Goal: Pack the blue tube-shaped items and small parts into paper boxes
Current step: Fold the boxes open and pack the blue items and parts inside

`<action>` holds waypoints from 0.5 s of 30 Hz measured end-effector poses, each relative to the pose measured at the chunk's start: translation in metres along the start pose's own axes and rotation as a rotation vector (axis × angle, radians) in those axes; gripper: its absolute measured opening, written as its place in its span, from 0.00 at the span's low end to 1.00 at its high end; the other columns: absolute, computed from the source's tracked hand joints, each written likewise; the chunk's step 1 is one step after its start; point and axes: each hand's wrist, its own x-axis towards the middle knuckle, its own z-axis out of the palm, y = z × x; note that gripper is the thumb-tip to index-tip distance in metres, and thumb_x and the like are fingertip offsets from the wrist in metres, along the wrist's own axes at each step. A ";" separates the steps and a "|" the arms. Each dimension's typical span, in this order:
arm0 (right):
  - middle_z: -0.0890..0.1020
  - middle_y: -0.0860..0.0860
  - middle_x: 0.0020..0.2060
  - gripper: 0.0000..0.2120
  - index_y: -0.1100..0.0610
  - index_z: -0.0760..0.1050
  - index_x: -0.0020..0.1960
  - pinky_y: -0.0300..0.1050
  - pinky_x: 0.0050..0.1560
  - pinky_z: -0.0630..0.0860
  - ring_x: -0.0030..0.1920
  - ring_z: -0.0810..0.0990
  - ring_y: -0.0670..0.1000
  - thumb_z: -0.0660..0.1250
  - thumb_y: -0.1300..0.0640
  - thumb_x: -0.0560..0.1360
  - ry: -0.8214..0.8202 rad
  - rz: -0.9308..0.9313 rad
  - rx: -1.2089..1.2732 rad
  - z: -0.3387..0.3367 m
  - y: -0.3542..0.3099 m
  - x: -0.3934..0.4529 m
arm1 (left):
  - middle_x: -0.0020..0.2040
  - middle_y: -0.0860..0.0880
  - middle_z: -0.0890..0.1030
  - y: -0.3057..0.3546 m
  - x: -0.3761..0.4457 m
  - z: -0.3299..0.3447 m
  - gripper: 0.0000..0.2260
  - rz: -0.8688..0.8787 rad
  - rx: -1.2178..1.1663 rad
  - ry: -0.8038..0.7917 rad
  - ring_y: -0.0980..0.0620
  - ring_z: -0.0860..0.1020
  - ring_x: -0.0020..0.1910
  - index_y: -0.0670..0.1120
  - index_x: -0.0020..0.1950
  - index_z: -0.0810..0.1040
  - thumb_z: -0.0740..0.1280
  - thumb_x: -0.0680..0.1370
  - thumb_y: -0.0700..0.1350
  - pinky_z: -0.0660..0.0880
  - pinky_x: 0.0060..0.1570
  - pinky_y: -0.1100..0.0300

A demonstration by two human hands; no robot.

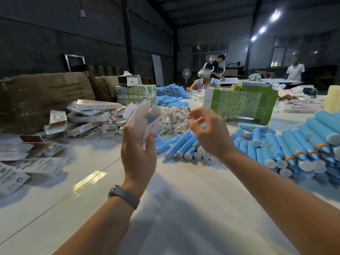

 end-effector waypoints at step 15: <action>0.71 0.57 0.67 0.20 0.52 0.68 0.70 0.61 0.62 0.71 0.71 0.63 0.62 0.60 0.61 0.79 -0.604 0.242 -0.784 0.159 0.063 0.106 | 0.56 0.49 0.76 -0.024 0.006 0.002 0.16 -0.050 -0.019 0.061 0.48 0.75 0.51 0.55 0.56 0.63 0.68 0.79 0.42 0.73 0.44 0.55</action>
